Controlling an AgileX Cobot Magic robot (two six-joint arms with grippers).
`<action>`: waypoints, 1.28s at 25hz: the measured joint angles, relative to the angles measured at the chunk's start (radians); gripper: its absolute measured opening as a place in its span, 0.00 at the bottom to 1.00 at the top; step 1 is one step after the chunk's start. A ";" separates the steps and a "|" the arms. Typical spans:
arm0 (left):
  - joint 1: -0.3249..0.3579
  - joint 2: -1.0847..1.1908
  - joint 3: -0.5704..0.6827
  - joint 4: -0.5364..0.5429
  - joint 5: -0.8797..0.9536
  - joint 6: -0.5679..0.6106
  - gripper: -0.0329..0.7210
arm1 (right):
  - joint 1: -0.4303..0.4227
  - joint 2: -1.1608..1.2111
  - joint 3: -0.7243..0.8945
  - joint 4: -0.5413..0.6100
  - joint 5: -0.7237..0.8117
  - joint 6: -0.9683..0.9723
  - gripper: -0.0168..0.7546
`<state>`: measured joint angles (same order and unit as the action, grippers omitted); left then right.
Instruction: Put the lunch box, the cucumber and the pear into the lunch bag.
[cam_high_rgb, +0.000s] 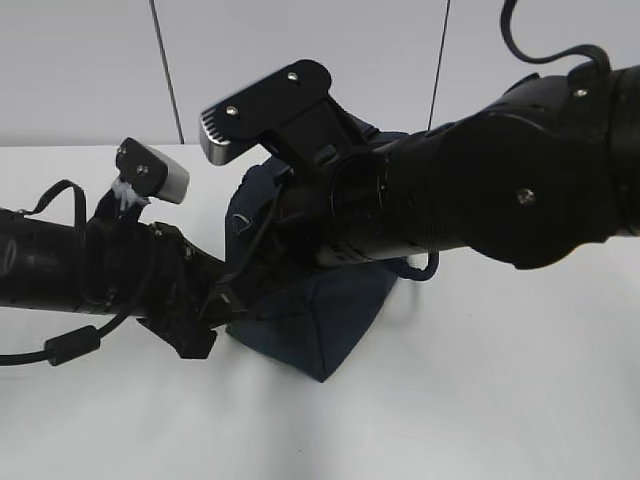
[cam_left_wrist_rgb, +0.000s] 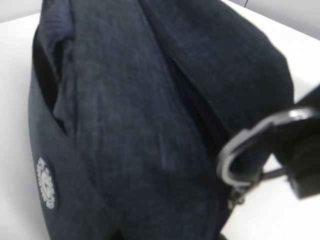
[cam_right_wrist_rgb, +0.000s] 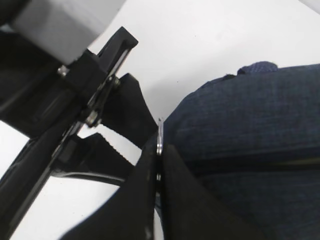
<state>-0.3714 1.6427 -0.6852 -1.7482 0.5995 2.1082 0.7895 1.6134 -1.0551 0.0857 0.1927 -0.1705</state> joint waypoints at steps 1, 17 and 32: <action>-0.005 0.000 0.000 0.000 0.000 0.000 0.31 | 0.000 0.000 0.000 0.000 0.002 0.000 0.03; -0.010 -0.002 0.034 0.000 -0.002 0.000 0.04 | -0.004 -0.021 -0.052 -0.022 0.050 0.000 0.03; -0.010 -0.011 0.127 0.000 0.058 -0.001 0.04 | -0.230 -0.021 -0.091 -0.028 0.035 0.000 0.03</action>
<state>-0.3813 1.6317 -0.5587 -1.7482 0.6577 2.1073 0.5596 1.5921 -1.1460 0.0579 0.2280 -0.1705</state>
